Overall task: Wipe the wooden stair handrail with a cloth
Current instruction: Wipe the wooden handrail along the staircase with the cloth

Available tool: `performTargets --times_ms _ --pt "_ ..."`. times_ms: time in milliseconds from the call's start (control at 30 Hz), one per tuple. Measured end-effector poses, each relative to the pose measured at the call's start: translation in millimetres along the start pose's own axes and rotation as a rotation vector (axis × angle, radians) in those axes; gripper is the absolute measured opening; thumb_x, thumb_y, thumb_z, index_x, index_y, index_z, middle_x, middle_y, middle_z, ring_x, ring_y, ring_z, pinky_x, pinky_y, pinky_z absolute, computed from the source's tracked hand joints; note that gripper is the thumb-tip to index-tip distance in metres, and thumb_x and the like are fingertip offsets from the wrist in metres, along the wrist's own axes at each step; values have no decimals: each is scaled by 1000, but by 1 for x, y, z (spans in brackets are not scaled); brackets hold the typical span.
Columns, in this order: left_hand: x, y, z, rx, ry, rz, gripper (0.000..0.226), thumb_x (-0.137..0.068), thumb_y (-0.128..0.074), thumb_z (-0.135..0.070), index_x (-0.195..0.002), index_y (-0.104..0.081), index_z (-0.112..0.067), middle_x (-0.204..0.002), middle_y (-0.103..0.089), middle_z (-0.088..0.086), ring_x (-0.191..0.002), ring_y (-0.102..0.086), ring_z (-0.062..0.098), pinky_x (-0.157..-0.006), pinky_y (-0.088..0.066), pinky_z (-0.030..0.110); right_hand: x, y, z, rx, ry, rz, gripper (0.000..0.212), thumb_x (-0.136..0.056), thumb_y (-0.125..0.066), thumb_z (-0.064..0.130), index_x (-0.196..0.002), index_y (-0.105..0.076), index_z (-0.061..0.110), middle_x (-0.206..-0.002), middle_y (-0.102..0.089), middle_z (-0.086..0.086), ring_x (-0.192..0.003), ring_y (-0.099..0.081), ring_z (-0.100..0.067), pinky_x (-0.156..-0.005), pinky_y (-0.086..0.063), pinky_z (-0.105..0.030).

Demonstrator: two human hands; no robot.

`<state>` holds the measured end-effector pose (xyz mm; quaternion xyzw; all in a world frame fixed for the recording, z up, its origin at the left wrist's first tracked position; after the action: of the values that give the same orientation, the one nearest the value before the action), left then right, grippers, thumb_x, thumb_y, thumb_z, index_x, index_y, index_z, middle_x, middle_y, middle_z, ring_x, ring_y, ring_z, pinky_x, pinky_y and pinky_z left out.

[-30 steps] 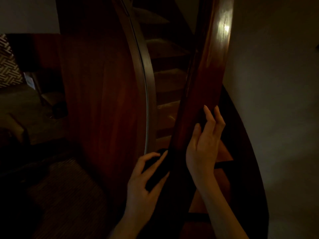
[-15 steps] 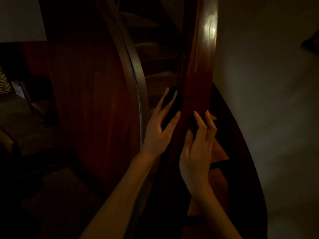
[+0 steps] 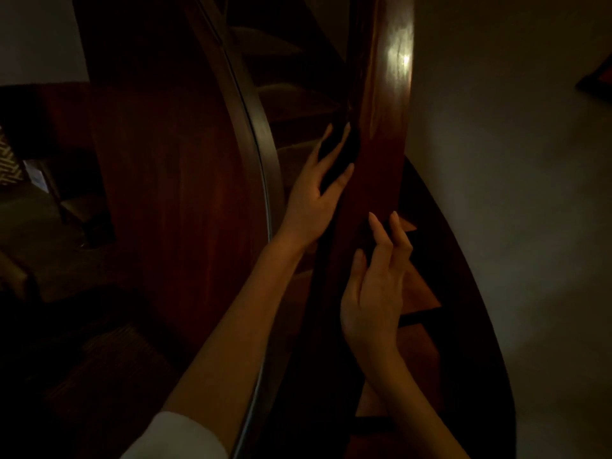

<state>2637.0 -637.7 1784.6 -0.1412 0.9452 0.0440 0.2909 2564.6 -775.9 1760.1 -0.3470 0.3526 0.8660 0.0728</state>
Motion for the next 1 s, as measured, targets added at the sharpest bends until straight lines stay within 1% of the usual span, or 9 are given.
performTargets --times_ms 100,200,300,367,433,567,700,867,1000 --pt "1 1 6 32 16 -5 49 -103 -46 -25 -150 -33 -23 -161 -22 -3 -146 -23 10 -118 -29 35 0 -1 0 -1 -13 17 48 -101 -39 20 -148 -35 15 -159 -18 -8 -145 -24 -20 -94 -19 9" --pt "57 4 19 66 55 -13 46 -101 -46 -33 -146 -37 -36 -155 -33 -9 -140 -38 11 -109 -42 44 1 0 1 -5 -22 12 48 -101 -36 27 -148 -36 18 -159 -19 -6 -146 -25 -20 -96 -18 8" --pt "122 14 28 15 118 -56 42 -94 -50 -49 -135 -45 -53 -130 -50 -21 -116 -56 2 -93 -52 27 1 0 1 -12 -14 8 48 -102 -33 30 -148 -36 17 -159 -20 -6 -146 -26 -21 -98 -19 6" --pt "142 20 29 -36 167 -107 41 -91 -50 -55 -129 -56 -43 -108 -54 -21 -94 -62 0 -74 -50 13 1 -1 1 -18 -11 13 46 -102 -36 25 -147 -37 17 -158 -20 -6 -146 -25 -20 -99 -21 4" --pt "138 29 26 -101 189 -170 38 -89 -50 -60 -115 -64 -36 -96 -59 -17 -80 -63 1 -64 -48 14 1 0 1 -27 -7 6 45 -102 -39 21 -147 -38 16 -158 -21 -6 -146 -24 -20 -98 -20 6" --pt "96 39 33 30 278 -226 27 -94 -58 -44 -102 -68 -20 -85 -71 -4 -74 -69 13 -63 -54 33 0 1 0 -26 0 0 44 -102 -43 16 -146 -39 15 -158 -21 -7 -145 -22 -16 -97 -18 7" --pt "51 35 46 129 324 -173 8 -97 -60 -24 -99 -65 -19 -86 -70 -6 -76 -69 9 -64 -55 23 0 0 0 -14 -2 13 46 -102 -43 16 -147 -37 16 -159 -19 -7 -146 -19 -17 -95 -17 9" --pt "15 23 57 105 396 -148 21 -98 -56 -24 -117 -62 -17 -99 -65 -9 -83 -64 -1 -82 -53 30 -1 0 0 -4 -7 17 46 -101 -44 14 -147 -37 15 -159 -19 -8 -147 -22 -21 -96 -19 8" --pt "49 19 50 134 377 -194 19 -96 -59 -36 -113 -62 -27 -103 -68 -8 -93 -67 9 -85 -57 37 -1 2 0 -28 3 5 46 -101 -41 20 -147 -38 17 -158 -21 -7 -145 -23 -16 -95 -17 8"
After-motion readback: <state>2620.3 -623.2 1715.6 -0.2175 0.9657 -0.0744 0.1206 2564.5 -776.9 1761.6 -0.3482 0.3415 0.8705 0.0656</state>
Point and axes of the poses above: each hand's wrist, its own x-axis away from the middle knuckle, its own y-axis out of the back of the hand, z = x × y, the point moved 8 cm from there along -x, towards the middle knuckle
